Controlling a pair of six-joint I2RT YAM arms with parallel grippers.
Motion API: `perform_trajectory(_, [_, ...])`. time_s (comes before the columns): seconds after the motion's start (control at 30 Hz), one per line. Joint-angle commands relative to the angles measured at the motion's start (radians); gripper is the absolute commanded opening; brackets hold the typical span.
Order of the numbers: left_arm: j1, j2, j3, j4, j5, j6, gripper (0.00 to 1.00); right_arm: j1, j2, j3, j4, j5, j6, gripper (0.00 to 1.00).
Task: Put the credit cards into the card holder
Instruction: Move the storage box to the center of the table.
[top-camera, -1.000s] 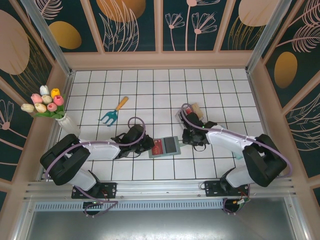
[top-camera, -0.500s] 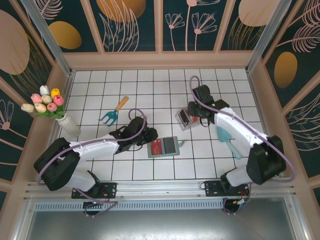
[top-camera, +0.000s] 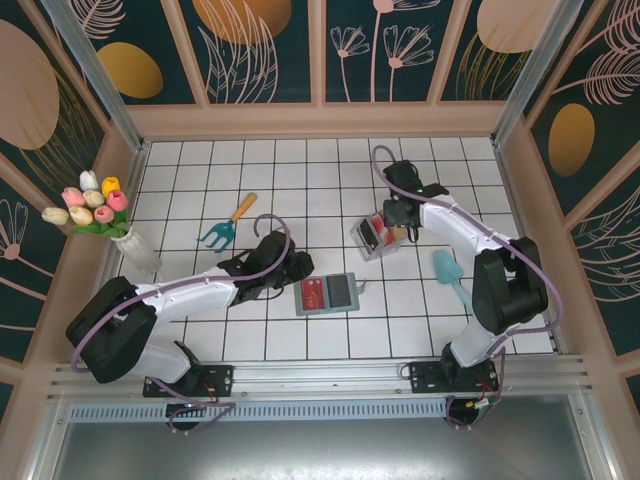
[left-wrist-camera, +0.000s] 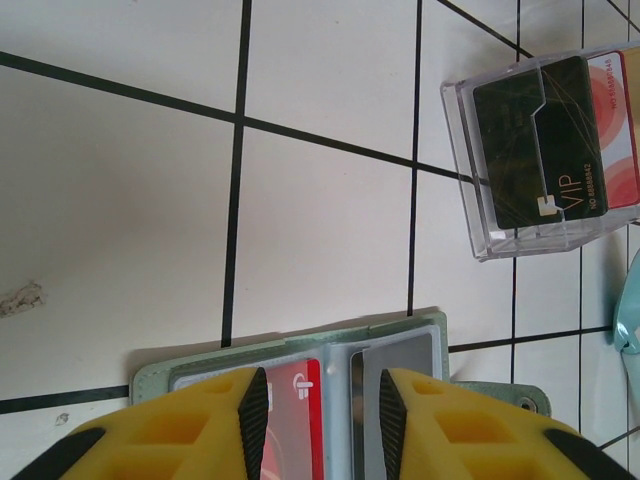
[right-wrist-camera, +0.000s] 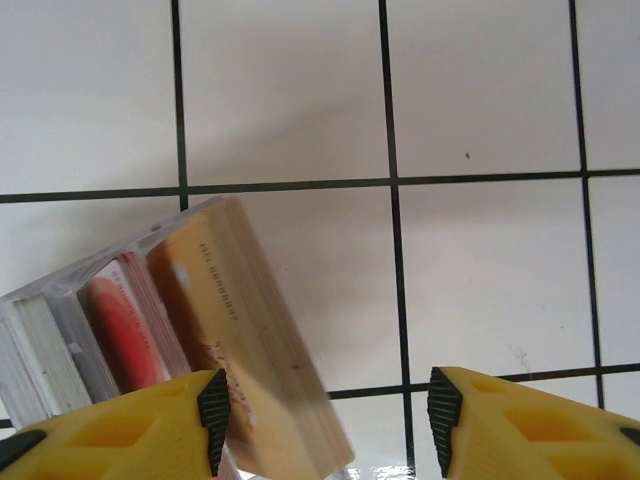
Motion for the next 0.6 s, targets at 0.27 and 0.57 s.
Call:
perform_trajectory(0.27, [0.002,0.021,0.048,-0.03,0.005,0.026,0.38,-0.12,0.107,0.021,0.102,-0.483,0.037,0.67])
perform_trajectory(0.57, [0.002,0.009,0.039,-0.046,-0.004,0.026,0.38,-0.093,0.068,-0.061,0.183,-0.688,0.107,0.66])
